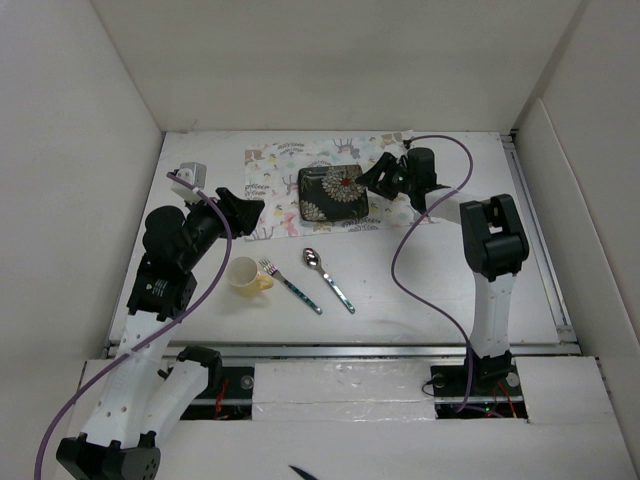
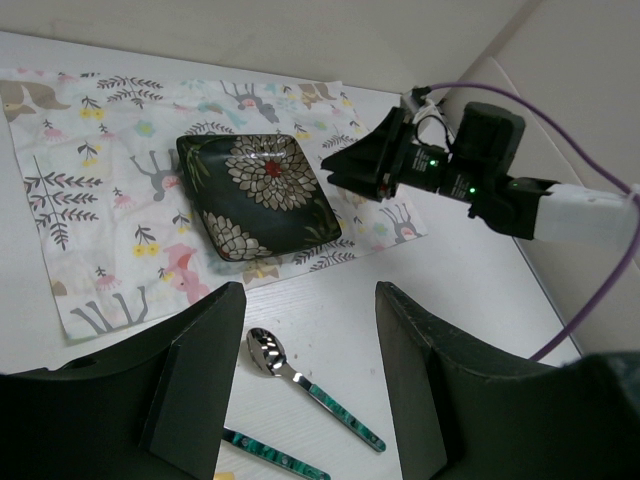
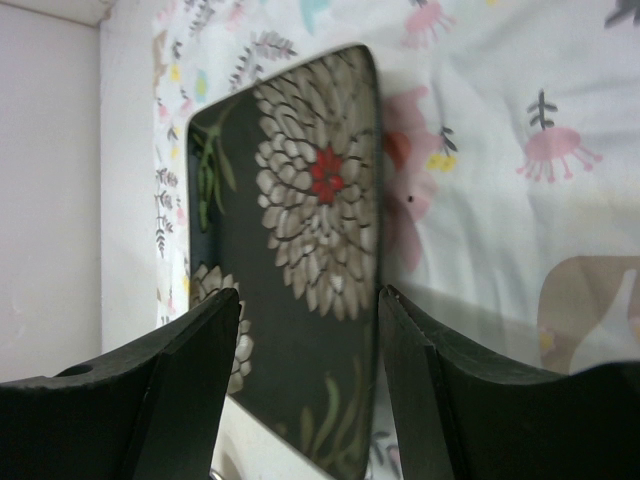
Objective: Set the dinner table for one person
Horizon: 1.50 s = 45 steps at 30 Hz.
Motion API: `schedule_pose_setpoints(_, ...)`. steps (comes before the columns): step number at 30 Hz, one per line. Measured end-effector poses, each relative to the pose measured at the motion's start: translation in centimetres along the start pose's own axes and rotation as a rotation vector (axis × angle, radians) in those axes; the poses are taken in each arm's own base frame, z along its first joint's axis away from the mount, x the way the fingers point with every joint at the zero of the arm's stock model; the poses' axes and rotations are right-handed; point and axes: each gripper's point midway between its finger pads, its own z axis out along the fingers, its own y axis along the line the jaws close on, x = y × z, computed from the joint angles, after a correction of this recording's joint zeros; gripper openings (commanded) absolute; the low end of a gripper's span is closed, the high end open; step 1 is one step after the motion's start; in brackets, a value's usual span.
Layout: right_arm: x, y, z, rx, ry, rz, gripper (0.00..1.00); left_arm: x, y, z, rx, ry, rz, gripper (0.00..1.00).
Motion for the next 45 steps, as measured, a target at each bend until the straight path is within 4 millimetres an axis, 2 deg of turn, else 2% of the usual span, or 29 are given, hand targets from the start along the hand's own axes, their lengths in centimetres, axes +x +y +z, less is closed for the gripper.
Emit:
schedule_pose_setpoints(1,-0.5,0.6,-0.6,0.003,-0.013,-0.02,0.63,0.0,0.1,0.0,-0.002,-0.001,0.0,0.45)
schedule_pose_setpoints(2,-1.3,1.7,-1.4,-0.005,-0.033,-0.047,0.63,0.0,0.1,0.0,-0.004,-0.002,0.0,0.45)
schedule_pose_setpoints(4,-2.8,3.5,-2.9,-0.016,-0.081,-0.112,0.47,-0.2,0.2,-0.1,-0.012,-0.009,-0.005,0.23)
schedule_pose_setpoints(5,-3.3,4.6,-4.1,-0.021,-0.103,-0.146,0.24,-0.3,0.3,-0.1,-0.018,-0.017,-0.001,0.14)
schedule_pose_setpoints(6,-3.6,5.7,-5.3,-0.028,-0.119,-0.188,0.08,-0.5,0.3,-0.3,-0.022,-0.024,0.0,0.0)
schedule_pose_setpoints(7,-3.7,6.9,-6.3,-0.04,-0.134,-0.23,0.0,-0.7,0.3,-0.5,-0.025,-0.034,0.002,0.0)
schedule_pose_setpoints(9,-3.0,9.8,-7.9,-0.083,-0.156,-0.319,0.0,-1.2,0.2,-0.9,-0.03,-0.058,0.011,0.0)
schedule_pose_setpoints(10,-1.8,11.3,-8.6,-0.109,-0.149,-0.372,0.0,-1.5,0.1,-1.2,-0.03,-0.072,0.014,0.0)
schedule_pose_setpoints(12,2.4,14.8,-9.5,-0.183,-0.105,-0.479,0.0,-2.1,-0.1,-1.7,-0.035,-0.101,0.019,0.0)
schedule_pose_setpoints(13,5.2,16.5,-9.8,-0.227,-0.068,-0.532,0.07,-2.3,-0.1,-2.0,-0.036,-0.115,0.022,0.0)
schedule_pose_setpoints(14,8.3,18.2,-10.1,-0.276,-0.027,-0.582,0.32,-2.6,-0.2,-2.2,-0.039,-0.128,0.024,0.05)
schedule_pose_setpoints(15,11.5,19.7,-10.4,-0.322,0.017,-0.625,0.43,-2.9,-0.2,-2.4,-0.043,-0.14,0.026,0.19)
schedule_pose_setpoints(17,17.5,22.0,-11.1,-0.403,0.098,-0.719,0.59,-3.3,-0.2,-2.6,-0.049,-0.158,0.028,0.27)
schedule_pose_setpoints(19,22.6,23.3,-12.0,-0.471,0.176,-0.796,0.64,-3.6,-0.2,-2.8,-0.055,-0.175,0.03,0.32)
schedule_pose_setpoints(20,24.6,23.8,-12.3,-0.498,0.205,-0.832,0.65,-3.7,-0.1,-2.8,-0.057,-0.181,0.03,0.33)
schedule_pose_setpoints(22,26.7,24.1,-12.6,-0.524,0.233,-0.877,0.66,-3.8,-0.1,-2.9,-0.062,-0.186,0.03,0.33)
schedule_pose_setpoints(25,28.4,23.5,-12.2,-0.519,0.255,-0.925,0.68,-3.9,0.1,-2.9,-0.071,-0.191,0.029,0.33)
schedule_pose_setpoints(29,30.3,21.8,-9.7,-0.446,0.28,-0.967,0.69,-4.0,0.2,-2.9,-0.077,-0.194,0.028,0.34)
schedule_pose_setpoints(33,31.2,20.2,-7.2,-0.359,0.281,-0.99,0.69,-4.0,0.3,-2.9,-0.082,-0.198,0.028,0.34)
schedule_pose_setpoints(36,31.3,19.8,-6.0,-0.329,0.27,-1.003,0.67,-4.2,0.3,-3.1,-0.086,-0.206,0.03,0.35)
schedule_pose_setpoints(43,32.1,20.1,-4.6,-0.331,0.259,-1.006,0.59,-4.3,0.2,-3.3,-0.086,-0.213,0.03,0.35)
schedule_pose_setpoints(45,32.4,19.8,-4.3,-0.331,0.266,-1.005,0.52,-4.4,0.2,-3.3,-0.086,-0.214,0.031,0.35)
